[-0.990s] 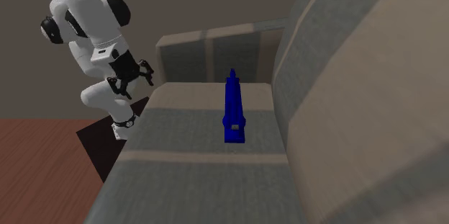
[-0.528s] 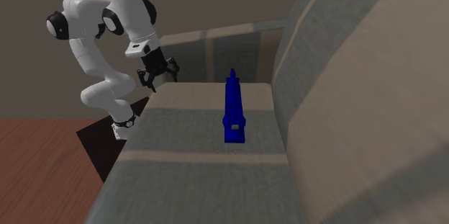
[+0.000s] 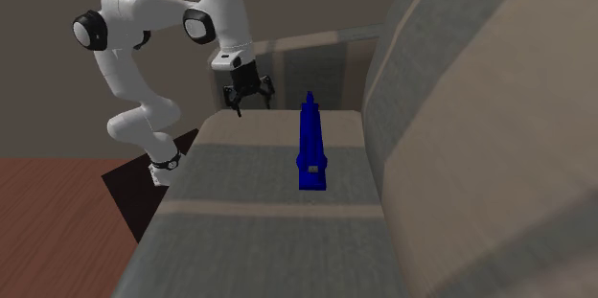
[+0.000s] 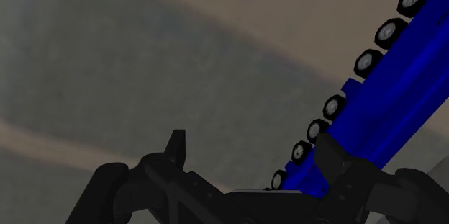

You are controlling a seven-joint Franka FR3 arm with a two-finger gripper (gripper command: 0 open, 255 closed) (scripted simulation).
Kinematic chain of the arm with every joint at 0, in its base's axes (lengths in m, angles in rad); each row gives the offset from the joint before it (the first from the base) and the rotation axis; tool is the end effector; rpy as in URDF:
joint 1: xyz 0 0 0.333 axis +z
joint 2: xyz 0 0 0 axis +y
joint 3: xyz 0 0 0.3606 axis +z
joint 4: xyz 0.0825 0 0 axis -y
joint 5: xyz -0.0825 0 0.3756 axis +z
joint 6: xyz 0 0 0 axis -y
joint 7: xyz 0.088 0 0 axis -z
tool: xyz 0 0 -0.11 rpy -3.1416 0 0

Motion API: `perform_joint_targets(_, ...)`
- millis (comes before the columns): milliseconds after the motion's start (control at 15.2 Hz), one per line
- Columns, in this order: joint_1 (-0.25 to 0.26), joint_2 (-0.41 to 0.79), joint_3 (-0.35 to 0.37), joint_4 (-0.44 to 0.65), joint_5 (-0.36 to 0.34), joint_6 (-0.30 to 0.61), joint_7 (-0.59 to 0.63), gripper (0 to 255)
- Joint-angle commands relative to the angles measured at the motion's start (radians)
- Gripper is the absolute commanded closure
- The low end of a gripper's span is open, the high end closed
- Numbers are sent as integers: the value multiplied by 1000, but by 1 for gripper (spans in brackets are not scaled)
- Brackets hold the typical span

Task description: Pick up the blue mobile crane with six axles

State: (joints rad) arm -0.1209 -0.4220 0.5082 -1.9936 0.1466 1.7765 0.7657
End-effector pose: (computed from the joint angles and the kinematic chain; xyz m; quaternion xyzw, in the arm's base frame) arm 0.3753 0.2216 0.6595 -0.9747 0.2074 -0.0811 0.0184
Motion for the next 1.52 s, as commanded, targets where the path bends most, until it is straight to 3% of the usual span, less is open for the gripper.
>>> perform_joint_targets(0, -24, 77, 68, 57, -36, 11, 122, 0)
perform_joint_targets(198, -57, 224, 171, 182, -131, 0, 306, 0)
perform_joint_targets(396, -55, 407, 261, 332, -273, -39, 505, 0)
perform_joint_targets(594, 18, 616, 299, 517, -441, -118, 694, 0)
perform_joint_targets(792, 156, 818, 271, 748, -585, -226, 831, 0)
perform_joint_targets(858, 183, 846, 257, 787, -601, -243, 845, 0)
perform_joint_targets(1452, 143, 818, 256, 643, -582, -127, 862, 0)
